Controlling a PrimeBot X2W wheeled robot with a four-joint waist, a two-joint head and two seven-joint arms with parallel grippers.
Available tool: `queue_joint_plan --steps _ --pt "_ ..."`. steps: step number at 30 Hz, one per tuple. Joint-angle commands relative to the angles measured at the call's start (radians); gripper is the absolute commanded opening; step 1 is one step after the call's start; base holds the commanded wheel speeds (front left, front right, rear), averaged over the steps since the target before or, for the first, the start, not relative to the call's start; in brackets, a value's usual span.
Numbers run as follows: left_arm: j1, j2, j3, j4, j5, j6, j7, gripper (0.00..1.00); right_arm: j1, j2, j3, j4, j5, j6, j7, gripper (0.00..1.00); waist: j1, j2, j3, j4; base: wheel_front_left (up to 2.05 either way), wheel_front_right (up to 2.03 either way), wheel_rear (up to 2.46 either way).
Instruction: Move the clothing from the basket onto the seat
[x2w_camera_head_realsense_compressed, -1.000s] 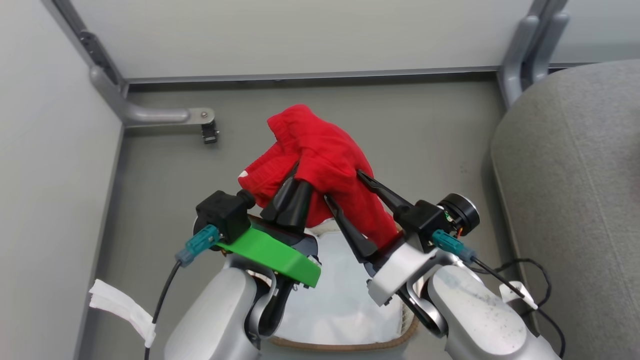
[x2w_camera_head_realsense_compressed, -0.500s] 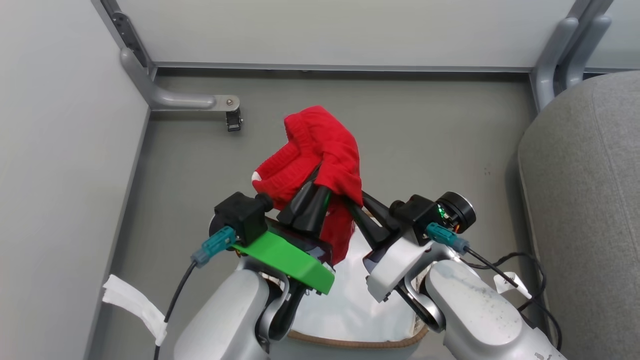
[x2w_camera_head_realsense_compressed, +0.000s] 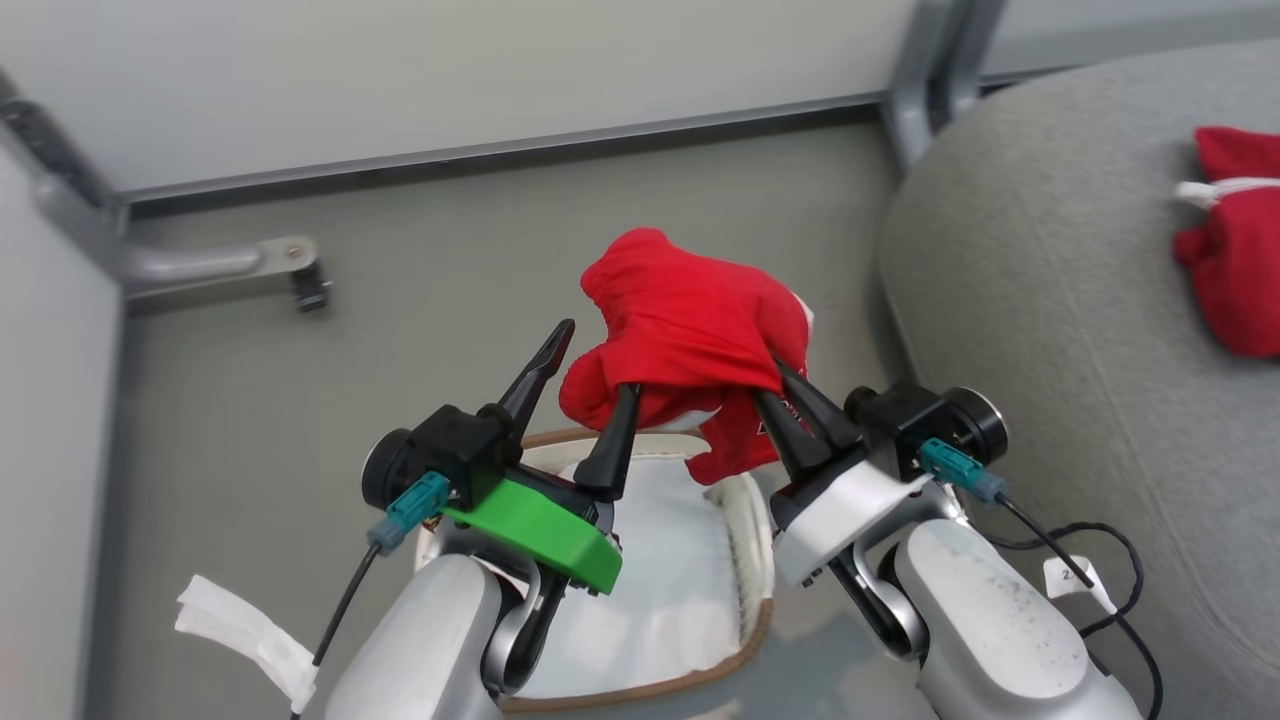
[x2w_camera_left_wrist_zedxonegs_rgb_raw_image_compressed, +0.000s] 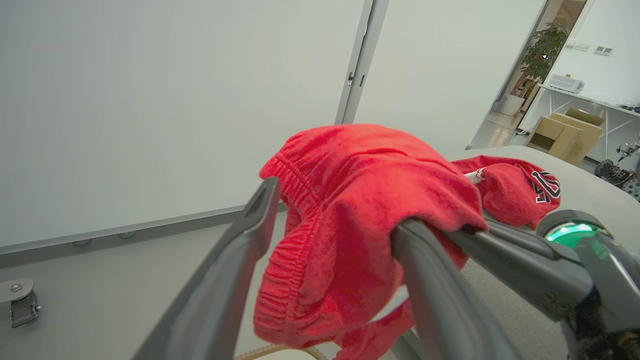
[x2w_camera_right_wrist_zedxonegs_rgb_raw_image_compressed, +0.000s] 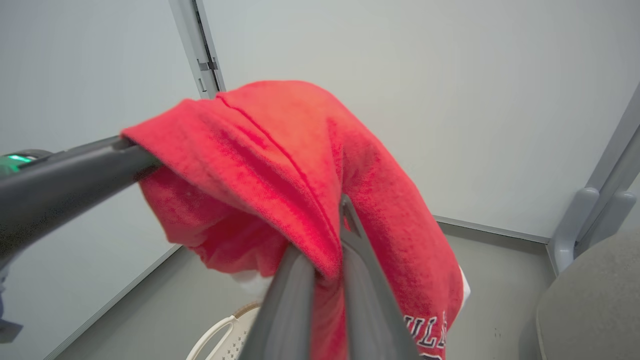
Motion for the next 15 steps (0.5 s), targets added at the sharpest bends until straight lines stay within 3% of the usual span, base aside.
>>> queue_joint_plan --steps 1,15 --pt "0.013 0.005 0.007 0.003 0.005 -0.004 -0.001 1.0 0.013 -0.005 -0.014 -0.01 -0.008 -0.001 -0.002 0.0 0.0 0.0 0.028 -0.146 0.0 0.0 0.0" --pt "-0.001 0.036 0.0 0.008 0.041 -0.004 -0.001 1.0 0.052 -0.003 -0.052 -0.064 0.021 -0.001 -0.002 0.0 0.0 0.0 0.08 -0.44 0.0 0.0 0.0"
